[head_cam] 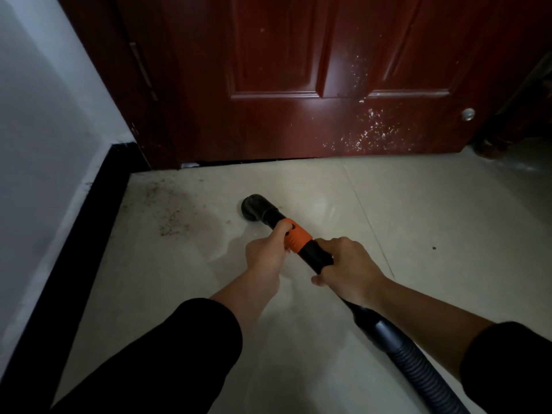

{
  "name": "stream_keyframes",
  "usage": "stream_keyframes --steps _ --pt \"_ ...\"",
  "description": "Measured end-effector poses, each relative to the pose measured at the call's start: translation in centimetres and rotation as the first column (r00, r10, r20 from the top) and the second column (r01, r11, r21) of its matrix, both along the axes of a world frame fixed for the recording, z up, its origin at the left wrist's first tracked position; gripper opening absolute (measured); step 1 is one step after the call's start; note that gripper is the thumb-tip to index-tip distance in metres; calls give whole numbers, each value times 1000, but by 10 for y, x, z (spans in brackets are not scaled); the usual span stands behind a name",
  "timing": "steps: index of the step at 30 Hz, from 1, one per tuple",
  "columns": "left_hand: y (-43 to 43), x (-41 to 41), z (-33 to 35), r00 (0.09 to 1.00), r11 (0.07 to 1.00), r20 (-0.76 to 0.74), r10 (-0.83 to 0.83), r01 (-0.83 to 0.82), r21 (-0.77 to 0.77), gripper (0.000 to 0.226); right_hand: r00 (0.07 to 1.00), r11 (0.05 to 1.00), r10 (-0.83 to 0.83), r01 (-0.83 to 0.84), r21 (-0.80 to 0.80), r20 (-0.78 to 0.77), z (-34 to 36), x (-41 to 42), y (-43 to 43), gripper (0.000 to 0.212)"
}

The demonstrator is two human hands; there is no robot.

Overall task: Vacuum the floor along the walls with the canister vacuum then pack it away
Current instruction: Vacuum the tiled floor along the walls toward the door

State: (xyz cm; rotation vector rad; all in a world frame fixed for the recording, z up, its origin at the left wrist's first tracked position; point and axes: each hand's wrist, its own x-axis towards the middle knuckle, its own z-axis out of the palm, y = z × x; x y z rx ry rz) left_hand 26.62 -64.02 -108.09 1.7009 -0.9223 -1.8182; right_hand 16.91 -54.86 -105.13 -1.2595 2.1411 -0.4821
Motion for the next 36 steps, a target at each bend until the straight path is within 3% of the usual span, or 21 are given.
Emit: stream_keyframes --steps 21,30,36 --pt "-71 -12 -18 995 992 9 98 -97 -85 36 990 996 -87 90 -19 115 -17 -4 -79 18" --pt "-88 -22 -20 992 985 21 127 -123 -122 36 972 991 -115 128 -49 204 -20 -8 -98 27" --pt "-95 -26 -18 986 980 24 162 -158 -120 36 958 987 -141 156 -42 249 -22 -8 -108 15"
